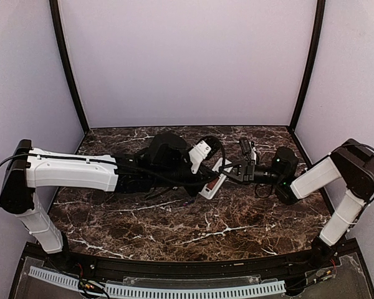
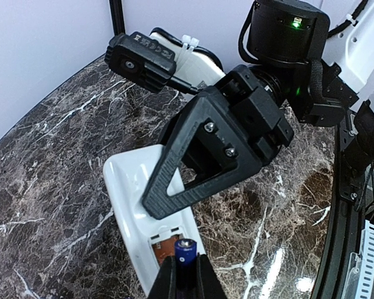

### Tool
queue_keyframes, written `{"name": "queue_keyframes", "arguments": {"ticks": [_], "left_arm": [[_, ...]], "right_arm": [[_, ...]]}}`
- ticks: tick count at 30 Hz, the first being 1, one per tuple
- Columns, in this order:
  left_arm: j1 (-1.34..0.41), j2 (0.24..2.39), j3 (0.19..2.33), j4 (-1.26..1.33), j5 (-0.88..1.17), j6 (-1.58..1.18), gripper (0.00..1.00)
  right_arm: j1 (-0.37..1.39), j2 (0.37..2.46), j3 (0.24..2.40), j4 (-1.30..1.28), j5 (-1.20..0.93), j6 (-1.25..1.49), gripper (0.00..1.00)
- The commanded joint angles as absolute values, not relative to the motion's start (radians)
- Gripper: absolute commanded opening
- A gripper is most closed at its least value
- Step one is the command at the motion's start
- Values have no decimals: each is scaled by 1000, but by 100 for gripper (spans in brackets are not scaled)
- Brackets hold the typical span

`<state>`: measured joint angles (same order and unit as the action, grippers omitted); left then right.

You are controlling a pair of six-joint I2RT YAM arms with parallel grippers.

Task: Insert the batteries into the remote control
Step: Place the battery in the battery compartment.

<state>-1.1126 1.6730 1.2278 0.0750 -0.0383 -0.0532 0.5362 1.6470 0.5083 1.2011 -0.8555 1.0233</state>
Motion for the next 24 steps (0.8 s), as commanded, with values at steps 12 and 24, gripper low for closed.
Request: {"name": "queue_keyframes", "arguments": {"ticks": [12, 24], "left_arm": [[-1121, 1705, 1228, 123, -102, -19, 0], [-1121, 1700, 1186, 202, -129, -14, 0]], "right_arm": [[580, 1710, 556, 1437, -825, 1140, 0], [586, 1703, 559, 1482, -827, 1173, 0]]}}
